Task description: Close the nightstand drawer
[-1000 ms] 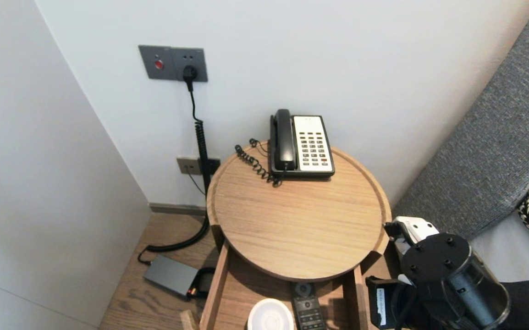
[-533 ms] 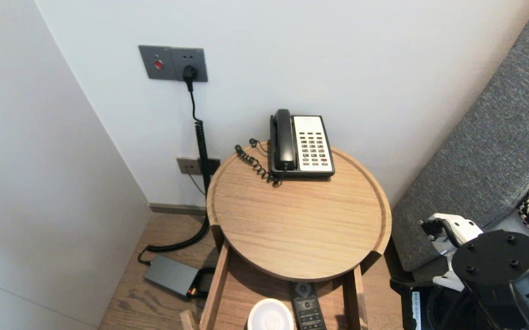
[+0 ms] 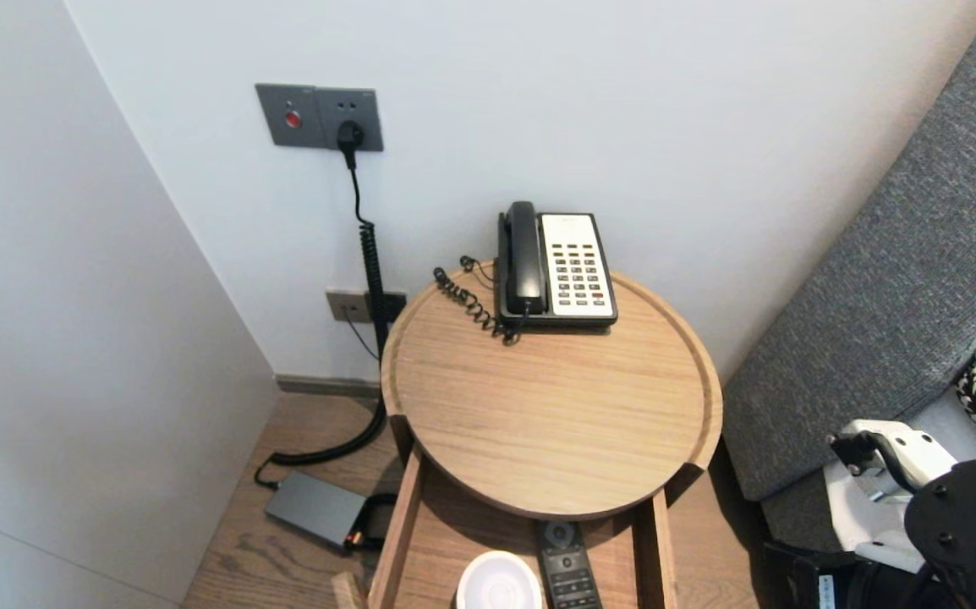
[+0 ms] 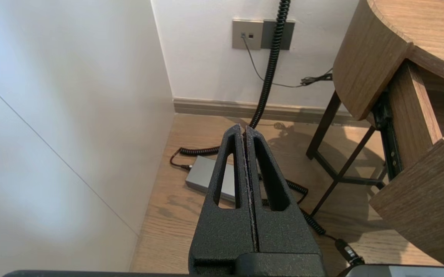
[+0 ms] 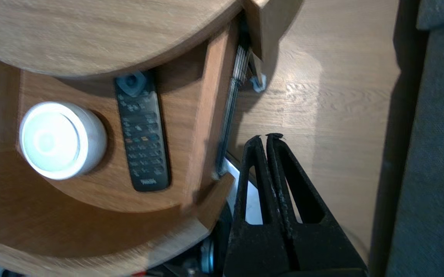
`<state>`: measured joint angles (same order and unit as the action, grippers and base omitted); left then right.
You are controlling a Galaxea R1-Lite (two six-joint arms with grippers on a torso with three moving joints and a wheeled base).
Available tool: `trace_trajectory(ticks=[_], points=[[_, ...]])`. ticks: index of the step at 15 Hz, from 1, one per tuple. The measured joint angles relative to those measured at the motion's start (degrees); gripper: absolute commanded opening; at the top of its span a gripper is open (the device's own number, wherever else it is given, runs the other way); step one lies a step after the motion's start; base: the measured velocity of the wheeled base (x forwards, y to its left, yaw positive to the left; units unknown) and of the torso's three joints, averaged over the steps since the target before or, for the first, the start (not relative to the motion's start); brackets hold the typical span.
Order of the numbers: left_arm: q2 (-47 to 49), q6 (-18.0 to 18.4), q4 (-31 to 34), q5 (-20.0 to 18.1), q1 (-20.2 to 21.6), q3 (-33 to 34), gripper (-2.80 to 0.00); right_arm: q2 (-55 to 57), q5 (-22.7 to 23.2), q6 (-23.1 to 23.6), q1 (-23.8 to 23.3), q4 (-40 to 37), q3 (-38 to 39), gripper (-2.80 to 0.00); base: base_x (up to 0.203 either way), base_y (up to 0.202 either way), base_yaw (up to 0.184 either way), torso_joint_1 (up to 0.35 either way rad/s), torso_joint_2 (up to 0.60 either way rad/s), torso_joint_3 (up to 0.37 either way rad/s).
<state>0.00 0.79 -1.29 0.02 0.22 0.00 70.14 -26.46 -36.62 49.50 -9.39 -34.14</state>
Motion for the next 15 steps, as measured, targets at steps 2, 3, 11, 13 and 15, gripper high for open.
trace_trajectory(ticks=[2, 3, 11, 13, 15], points=[[0.0, -0.02, 0.0, 0.03, 0.02, 0.0, -2.8, -0.79, 0.69, 0.0, 0.14, -0.16, 0.98, -2.8, 0.0, 0.0, 0.0, 0.0, 0.0, 0.0], [0.0, -0.02, 0.0, 0.01, 0.02, 0.0, -2.8, -1.0, 1.01, 0.0, 0.16, -0.14, 1.38, -2.8, 0.0, 0.0, 0.0, 0.0, 0.0, 0.0], [0.0, -0.02, 0.0, -0.02, 0.02, 0.0, -2.8, -2.16, 5.87, 0.0, 0.91, -3.66, 4.95, -2.8, 0.0, 0.0, 0.0, 0.0, 0.0, 0.0], [0.0, -0.02, 0.0, 0.03, 0.05, 0.0, -2.8, -2.67, 8.04, 0.0, 0.93, -3.75, 6.37, -2.8, 0.0, 0.0, 0.0, 0.0, 0.0, 0.0], [0.0, -0.02, 0.0, -0.02, 0.0, 0.0, -2.8, -2.95, 9.74, 0.05, 1.16, -3.73, 7.5, -2.8, 0.0, 0.0, 0.0, 0.0, 0.0, 0.0]])
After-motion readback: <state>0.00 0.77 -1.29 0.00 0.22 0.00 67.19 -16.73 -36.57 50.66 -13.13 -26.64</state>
